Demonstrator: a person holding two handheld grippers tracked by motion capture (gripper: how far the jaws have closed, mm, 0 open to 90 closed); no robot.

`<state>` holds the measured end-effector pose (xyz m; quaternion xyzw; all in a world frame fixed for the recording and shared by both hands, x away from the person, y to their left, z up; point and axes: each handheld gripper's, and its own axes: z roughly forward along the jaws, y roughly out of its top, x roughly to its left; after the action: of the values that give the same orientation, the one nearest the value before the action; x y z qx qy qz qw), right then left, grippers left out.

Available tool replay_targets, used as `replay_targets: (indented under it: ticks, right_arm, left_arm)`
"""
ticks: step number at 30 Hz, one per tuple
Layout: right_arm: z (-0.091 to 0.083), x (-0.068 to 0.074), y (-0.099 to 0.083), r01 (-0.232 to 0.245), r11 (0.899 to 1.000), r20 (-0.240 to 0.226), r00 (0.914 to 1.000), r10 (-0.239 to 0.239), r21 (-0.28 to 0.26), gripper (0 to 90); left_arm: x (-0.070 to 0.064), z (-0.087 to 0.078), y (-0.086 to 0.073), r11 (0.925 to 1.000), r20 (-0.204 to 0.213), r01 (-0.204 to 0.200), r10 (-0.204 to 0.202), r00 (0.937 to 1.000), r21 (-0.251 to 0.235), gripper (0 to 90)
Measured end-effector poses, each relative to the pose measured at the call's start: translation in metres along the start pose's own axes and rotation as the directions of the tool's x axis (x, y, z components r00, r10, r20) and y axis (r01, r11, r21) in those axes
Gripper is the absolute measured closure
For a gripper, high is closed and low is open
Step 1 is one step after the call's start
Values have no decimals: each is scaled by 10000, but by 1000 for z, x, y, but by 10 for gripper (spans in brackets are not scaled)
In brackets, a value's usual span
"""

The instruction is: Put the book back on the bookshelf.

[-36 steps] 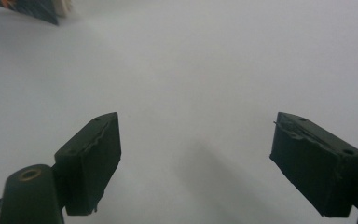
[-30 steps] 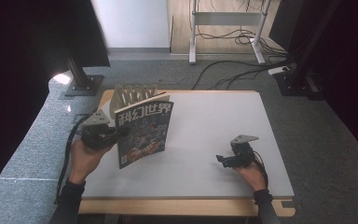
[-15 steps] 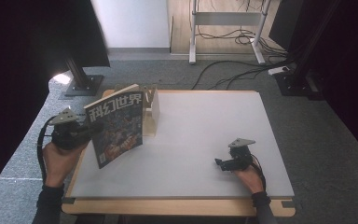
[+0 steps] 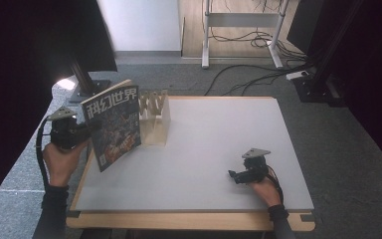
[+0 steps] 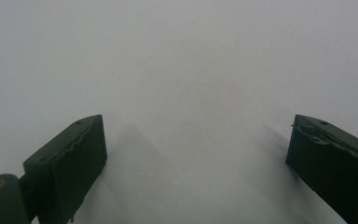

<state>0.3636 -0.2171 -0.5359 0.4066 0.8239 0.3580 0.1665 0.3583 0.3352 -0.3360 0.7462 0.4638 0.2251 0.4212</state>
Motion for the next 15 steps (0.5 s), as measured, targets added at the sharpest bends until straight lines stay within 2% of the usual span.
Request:
replay_targets:
  ticks: [6, 8, 10, 13, 15]
  right_arm:
    - [0, 0, 0, 16, 10000, -8, 10000, -16, -1, 39]
    - [0, 0, 0, 11, 10000, -8, 10000, -11, -2, 39]
    - [0, 0, 0, -3, 10000, -1, 10000, 3, -5, 39]
    - [0, 0, 0, -14, 10000, -1, 10000, 14, 3, 39]
    - [0, 0, 0, -11, 10000, 2, 10000, 11, -1, 39]
  left_arm:
    - [3, 22, 9, 9998, -431, 194, -194, 9989, 3, 828]
    - [4, 28, 12, 9996, -459, 263, -265, 9986, -50, 828]
    - [4, 34, 13, 9993, -587, 246, -262, 9979, -271, 828]
    - [4, 44, 13, 9967, -612, 271, -319, 9976, -770, 828]
    - [4, 50, 11, 9953, -579, 293, -347, 9977, -922, 827]
